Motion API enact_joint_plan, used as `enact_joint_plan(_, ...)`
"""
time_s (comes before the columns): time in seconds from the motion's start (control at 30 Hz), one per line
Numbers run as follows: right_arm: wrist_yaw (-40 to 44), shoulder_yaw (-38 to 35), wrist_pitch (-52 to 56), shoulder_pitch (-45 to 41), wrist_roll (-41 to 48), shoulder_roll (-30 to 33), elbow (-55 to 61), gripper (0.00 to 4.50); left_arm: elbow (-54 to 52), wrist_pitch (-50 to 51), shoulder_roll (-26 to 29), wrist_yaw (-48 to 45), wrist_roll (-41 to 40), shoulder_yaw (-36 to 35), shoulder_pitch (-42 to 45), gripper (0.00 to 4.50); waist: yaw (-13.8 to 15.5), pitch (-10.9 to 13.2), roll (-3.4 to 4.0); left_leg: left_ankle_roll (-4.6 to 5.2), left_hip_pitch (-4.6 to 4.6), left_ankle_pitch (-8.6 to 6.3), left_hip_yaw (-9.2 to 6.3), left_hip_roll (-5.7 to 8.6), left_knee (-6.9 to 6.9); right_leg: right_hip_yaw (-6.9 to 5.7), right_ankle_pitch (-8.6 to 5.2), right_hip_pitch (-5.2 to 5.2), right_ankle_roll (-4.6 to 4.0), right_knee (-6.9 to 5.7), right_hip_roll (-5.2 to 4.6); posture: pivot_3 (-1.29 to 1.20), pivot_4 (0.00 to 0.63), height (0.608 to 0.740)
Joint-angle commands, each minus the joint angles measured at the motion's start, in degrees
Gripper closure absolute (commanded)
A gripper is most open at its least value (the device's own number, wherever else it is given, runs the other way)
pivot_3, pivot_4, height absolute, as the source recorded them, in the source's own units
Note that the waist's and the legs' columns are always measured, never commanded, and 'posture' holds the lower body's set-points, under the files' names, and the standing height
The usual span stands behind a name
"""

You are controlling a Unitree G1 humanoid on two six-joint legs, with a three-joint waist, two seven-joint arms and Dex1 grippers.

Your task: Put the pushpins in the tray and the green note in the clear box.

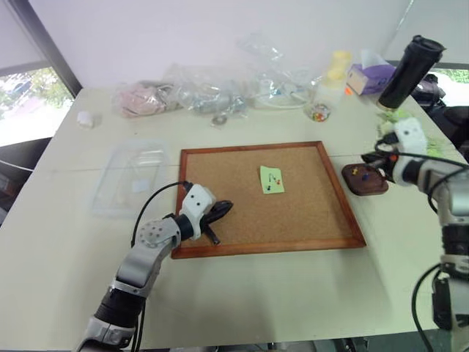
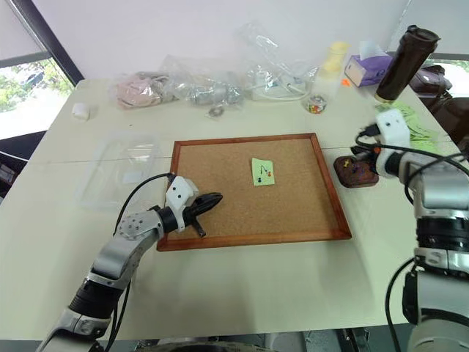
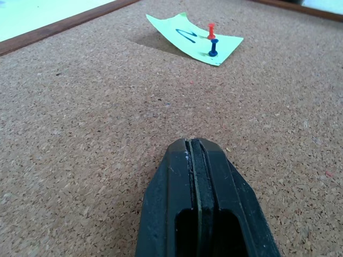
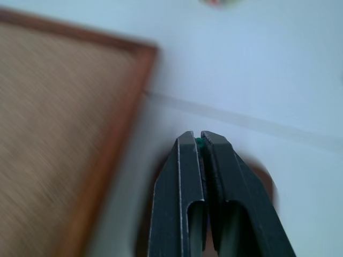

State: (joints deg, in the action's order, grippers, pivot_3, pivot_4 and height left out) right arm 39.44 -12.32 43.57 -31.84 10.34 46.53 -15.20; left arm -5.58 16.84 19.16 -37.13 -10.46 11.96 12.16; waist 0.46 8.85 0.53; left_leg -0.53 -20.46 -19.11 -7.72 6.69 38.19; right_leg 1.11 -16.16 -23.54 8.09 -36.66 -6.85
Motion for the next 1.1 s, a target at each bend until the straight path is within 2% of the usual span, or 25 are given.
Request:
enact_joint_plan(0.03, 0.2, -2.4, -1.2, 0.6, 1.6, 0.9, 0.7, 4.43, 1.6, 1.4, -0.3, -1.4, 0.5, 2.5, -1.6, 4.50, 0.0, 0.0, 0.07, 0.00, 0.01, 0.00, 0.02, -0.01, 0.01, 0.01, 0.00, 0.00, 0.00, -0.02, 0.01, 0.00, 0.150, 0.740)
enact_joint_plan(0.23, 0.2, -3.1, -3.3, 2.7, 2.6, 0.6, -2.0, 4.43, 1.9, 1.5, -0.7, -1.6, 0.5, 2.6, -1.4, 4.50, 0.3, -0.1, 0.07, 0.00, 0.01, 0.00, 0.02, 0.01, 0.04, 0.03, 0.00, 0.01, 0.00, -0.04, -0.01, 0.00, 0.150, 0.740)
enact_joint_plan(0.33, 0.3, -3.0, -3.4, 2.9, 2.8, 0.8, -2.1, 3.54, 1.8, 1.6, -0.8, -1.4, 0.5, 2.5, -1.5, 4.50, 0.3, -0.1, 0.07, 0.00, 0.01, 0.00, 0.01, 0.01, 0.04, 0.02, 0.00, 0.01, 0.00, -0.05, 0.00, 0.00, 0.150, 0.740)
enact_joint_plan(0.43, 0.2, -2.6, -3.2, 2.5, 2.7, 1.2, -1.2, 2.06, 1.6, 1.8, -0.7, -1.3, 0.4, 2.4, -1.6, 4.50, 0.3, -0.1, 0.07, 0.00, 0.00, 0.00, 0.01, 0.01, 0.04, 0.03, 0.00, 0.01, 0.00, -0.04, 0.00, 0.00, 0.150, 0.740)
enact_joint_plan(0.67, 0.3, -2.4, -2.4, 1.2, 3.0, 1.6, -0.3, 2.06, 1.5, 1.9, -0.9, -1.1, 0.5, 2.3, -1.6, 4.50, 0.3, -0.1, 0.07, 0.00, 0.01, 0.00, 0.01, 0.01, 0.04, 0.03, 0.00, 0.01, 0.00, -0.04, 0.00, 0.00, 0.150, 0.740)
enact_joint_plan(1.1, 0.5, -2.7, -0.7, 6.6, 4.6, 0.2, 0.2, 2.06, 1.5, 1.8, -1.2, -0.9, 0.8, 2.4, -1.3, 4.50, 0.3, -0.1, 0.07, 0.00, 0.04, 0.00, 0.00, 0.01, 0.04, 0.02, 0.00, 0.07, 0.00, -0.02, 0.00, 0.00, 0.150, 0.740)
